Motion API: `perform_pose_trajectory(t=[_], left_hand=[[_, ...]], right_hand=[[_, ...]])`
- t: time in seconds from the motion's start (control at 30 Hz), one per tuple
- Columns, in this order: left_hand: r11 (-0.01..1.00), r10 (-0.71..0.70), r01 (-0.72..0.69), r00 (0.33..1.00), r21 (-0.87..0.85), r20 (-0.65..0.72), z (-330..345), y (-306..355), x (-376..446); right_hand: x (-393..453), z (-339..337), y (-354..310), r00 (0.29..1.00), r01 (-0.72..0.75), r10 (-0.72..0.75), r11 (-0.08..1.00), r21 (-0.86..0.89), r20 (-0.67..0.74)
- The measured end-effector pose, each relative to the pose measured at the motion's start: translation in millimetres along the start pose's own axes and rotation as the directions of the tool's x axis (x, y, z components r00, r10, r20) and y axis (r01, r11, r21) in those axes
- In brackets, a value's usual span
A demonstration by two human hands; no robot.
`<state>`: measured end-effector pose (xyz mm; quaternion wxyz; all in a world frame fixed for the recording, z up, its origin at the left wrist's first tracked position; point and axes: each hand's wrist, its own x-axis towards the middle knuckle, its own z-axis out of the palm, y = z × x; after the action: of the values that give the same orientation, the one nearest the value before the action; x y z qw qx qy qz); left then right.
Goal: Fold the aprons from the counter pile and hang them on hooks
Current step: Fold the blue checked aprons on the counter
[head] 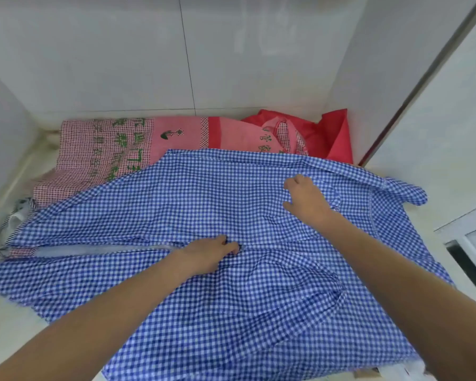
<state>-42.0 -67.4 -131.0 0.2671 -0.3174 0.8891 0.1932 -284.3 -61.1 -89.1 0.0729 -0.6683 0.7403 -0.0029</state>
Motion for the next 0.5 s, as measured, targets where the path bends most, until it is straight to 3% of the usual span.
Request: perform_pose_trajectory(t=[0.13,0.23,0.37,0.5], left_hand=[[0.998,0.006,-0.004,0.999,-0.055,0.038,1.1,-4.3,4.5],[0.992,0.037,-0.029,0.998,-0.124,0.057,-0.7,-11.3,5.0],[0.987,0.044,-0.032,0.997,-0.160,0.067,2.3,-17.7,8.8],[0.986,0.033,-0.019,0.996,-0.164,0.080,4.1,-20.5,9.6]], right_hand=[[50.9,-12.5,-17.2,0.999,0.033,-0.033,0.999,0.013,0.005],[85.2,-14.7,-26.1,0.998,0.056,-0.056,0.996,-0.074,0.012],[114.2,-6.8,-38.1,0.997,-0.007,0.018,0.988,-0.157,0.071],[112.9,-5.8,-40.2,0.996,0.087,-0.082,0.987,-0.134,0.042]])
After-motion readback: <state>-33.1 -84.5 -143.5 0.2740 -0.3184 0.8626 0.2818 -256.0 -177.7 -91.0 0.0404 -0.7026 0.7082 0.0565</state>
